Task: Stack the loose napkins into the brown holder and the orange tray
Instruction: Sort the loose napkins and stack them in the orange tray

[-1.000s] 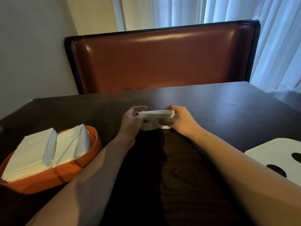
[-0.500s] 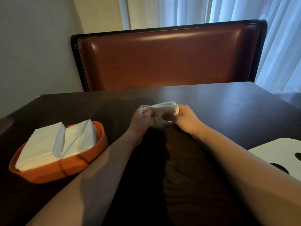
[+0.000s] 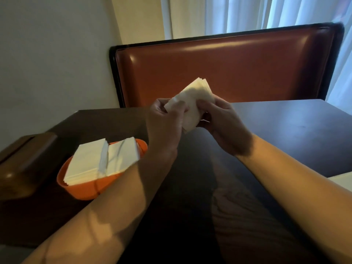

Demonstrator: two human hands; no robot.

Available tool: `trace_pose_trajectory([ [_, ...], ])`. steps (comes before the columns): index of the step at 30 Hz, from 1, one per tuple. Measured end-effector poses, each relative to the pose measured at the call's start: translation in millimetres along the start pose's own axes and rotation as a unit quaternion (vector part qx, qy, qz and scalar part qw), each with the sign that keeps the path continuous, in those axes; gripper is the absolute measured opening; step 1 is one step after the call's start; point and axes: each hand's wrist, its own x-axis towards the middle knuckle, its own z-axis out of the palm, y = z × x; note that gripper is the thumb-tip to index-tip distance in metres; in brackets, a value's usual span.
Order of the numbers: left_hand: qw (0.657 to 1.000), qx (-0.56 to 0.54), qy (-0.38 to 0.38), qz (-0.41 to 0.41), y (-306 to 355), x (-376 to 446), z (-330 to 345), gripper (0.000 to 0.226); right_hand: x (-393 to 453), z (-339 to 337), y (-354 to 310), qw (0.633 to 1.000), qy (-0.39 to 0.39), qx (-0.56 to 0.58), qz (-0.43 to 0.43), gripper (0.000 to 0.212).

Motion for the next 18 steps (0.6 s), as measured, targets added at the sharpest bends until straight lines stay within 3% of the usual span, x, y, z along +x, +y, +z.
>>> trace_pose_trajectory([
  [5, 0.994, 0.073, 0.042, 0.062, 13, 14, -65, 0.016, 19, 54, -3, 0.999, -0.014, -0.024, 0.043, 0.03],
  [9, 0.988, 0.149, 0.014, -0.034, 24, 33, -115, 0.021, 32, 97, 3, 0.994, 0.013, -0.011, 0.104, 0.032],
  [12, 0.974, 0.215, -0.007, -0.073, 29, 38, -143, 0.039, 35, 122, 12, 0.987, 0.011, -0.079, 0.141, 0.035],
  [18, 0.919, 0.369, -0.098, -0.1, 15, 44, -175, 0.027, 34, 150, 32, 0.952, -0.049, -0.228, 0.198, 0.048],
])
